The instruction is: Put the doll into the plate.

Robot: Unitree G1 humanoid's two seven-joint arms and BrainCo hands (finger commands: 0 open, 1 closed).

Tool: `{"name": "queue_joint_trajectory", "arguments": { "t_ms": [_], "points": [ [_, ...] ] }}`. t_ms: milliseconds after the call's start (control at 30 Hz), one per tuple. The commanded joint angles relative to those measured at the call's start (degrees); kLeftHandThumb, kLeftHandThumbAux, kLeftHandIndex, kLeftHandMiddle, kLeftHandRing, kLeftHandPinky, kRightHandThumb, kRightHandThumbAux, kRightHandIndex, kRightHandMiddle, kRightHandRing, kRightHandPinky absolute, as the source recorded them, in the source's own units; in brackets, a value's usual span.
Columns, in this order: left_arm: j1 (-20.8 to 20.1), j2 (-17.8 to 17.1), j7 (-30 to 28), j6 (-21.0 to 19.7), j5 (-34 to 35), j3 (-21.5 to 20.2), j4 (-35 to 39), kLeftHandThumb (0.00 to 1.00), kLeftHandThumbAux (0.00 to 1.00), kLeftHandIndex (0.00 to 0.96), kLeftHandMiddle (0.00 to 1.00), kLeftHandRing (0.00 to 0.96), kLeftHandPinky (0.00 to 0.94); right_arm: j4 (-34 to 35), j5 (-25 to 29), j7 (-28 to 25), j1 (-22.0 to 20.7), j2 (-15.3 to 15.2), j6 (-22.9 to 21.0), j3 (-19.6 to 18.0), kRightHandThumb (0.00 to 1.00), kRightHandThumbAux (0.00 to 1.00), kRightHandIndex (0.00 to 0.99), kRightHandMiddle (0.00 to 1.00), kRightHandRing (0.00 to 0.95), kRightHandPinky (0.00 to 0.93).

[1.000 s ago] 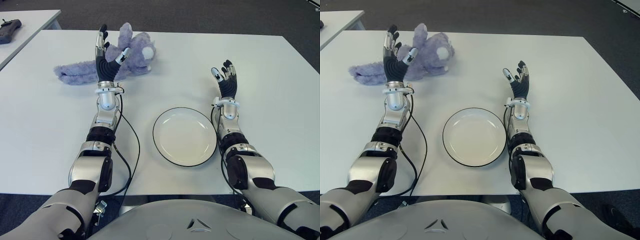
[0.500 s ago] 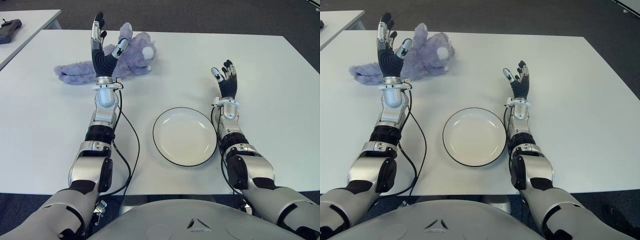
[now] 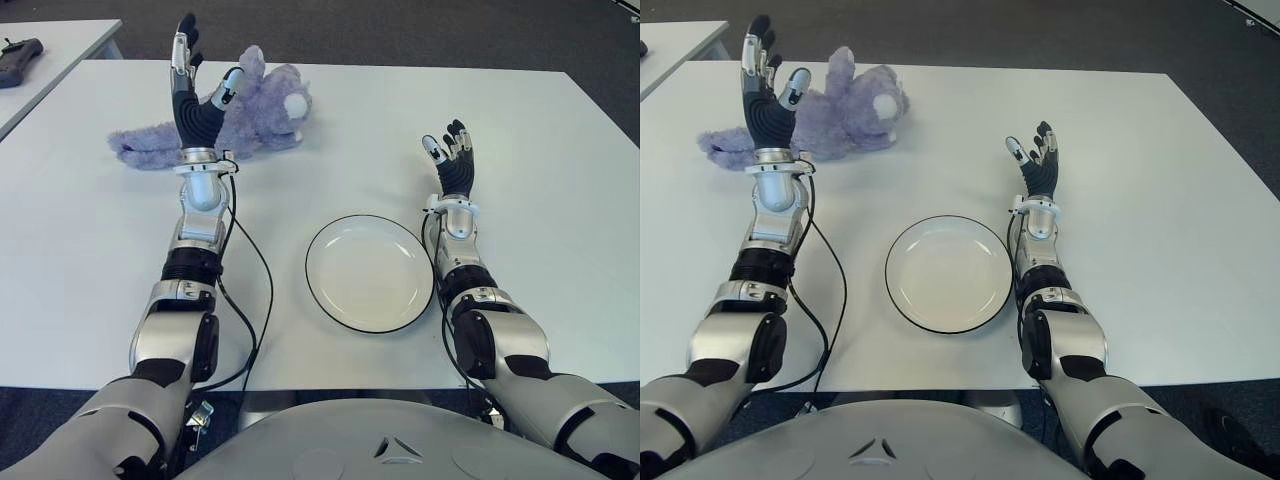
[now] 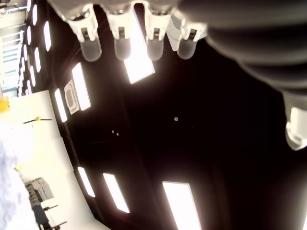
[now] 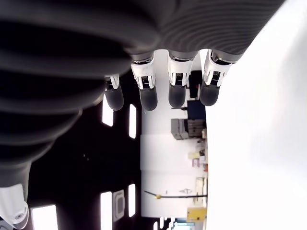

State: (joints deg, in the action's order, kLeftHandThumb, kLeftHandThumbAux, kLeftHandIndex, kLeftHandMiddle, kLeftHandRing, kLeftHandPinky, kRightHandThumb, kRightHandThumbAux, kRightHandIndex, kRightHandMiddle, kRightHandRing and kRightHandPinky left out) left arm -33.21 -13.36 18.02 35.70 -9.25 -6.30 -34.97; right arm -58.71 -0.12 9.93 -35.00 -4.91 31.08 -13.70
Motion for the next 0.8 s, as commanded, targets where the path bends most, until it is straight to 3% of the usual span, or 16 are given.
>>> {"name": "queue_joint_trajectory", "arguments": {
  "t_ms": [33, 233, 467, 800],
  "points": [
    [-4.6, -3.1, -1.0, -6.7, -3.1, 0.7, 0.2, 0.000, 0.462, 0.006, 0.000, 0.000, 0.000, -14.3, -0.3, 0.9, 21.4, 5.4, -1.4, 0.3, 0.000, 0.574, 0.067, 0.082, 0.054, 0.051],
    [-12.0, -7.2, -2.9, -12.9, -5.0, 2.1, -6.2, 0.028, 0.469, 0.001, 0.000, 0.000, 0.000, -14.3, -0.4, 1.2, 21.4, 5.5, -1.4, 0.4, 0.000, 0.574, 0.072, 0.087, 0.056, 0.047],
    [-13.1, -9.9, -1.3, -18.0, -11.2, 5.7, -6.7, 0.099, 0.404, 0.022, 0.007, 0.000, 0.000, -14.3, 0.0, 1.6, 21.3, 5.8, -1.5, 0.1, 0.000, 0.584, 0.071, 0.091, 0.058, 0.050],
    [-15.6, -11.0, -0.6, -22.4, -14.8, 8.4, -8.3, 0.110, 0.349, 0.043, 0.004, 0.000, 0.000, -14.4, -0.5, 1.9, 21.1, 5.7, -1.9, 0.5, 0.000, 0.571, 0.066, 0.090, 0.057, 0.037]
  ]
}}
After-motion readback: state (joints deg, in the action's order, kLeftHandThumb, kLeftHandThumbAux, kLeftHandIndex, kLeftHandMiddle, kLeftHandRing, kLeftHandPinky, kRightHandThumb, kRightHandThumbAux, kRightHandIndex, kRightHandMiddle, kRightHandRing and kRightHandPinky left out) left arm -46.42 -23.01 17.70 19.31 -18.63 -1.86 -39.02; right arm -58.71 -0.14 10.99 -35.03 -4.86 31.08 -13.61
